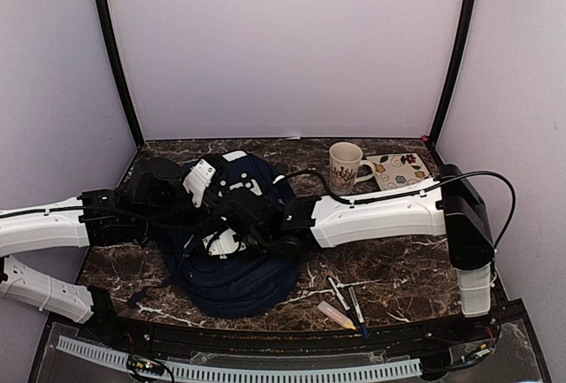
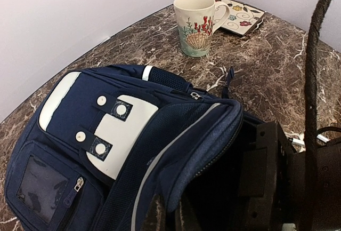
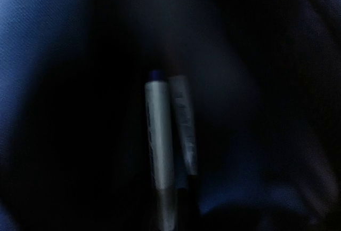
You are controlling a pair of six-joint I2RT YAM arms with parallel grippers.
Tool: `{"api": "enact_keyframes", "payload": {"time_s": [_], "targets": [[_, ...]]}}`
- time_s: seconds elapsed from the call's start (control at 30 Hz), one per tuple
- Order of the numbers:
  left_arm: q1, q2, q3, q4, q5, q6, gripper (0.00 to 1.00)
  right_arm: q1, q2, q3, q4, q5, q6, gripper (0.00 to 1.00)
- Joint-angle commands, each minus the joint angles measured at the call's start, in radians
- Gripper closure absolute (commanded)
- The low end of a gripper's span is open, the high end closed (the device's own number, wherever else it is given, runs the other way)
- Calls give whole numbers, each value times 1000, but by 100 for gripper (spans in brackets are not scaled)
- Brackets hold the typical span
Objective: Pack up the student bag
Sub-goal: Place the pen in the upper front pocket of the bag.
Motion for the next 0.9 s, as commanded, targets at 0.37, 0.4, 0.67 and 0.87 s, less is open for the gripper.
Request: {"api": "enact_keyframes", "payload": {"time_s": [0.37, 0.4, 0.67, 0.87], "targets": [[10, -35, 29, 103, -22, 0, 100, 46, -111, -51, 32, -4, 166, 64], [11, -37, 26, 102, -24, -2, 100, 56, -128, -38, -12, -67, 226, 64], [11, -47, 9, 102, -26, -12, 100, 76, -255, -27, -334, -404, 449, 63], [14, -60, -10, 98, -33, -18, 100, 75, -371, -229, -438, -657, 483, 63]]}}
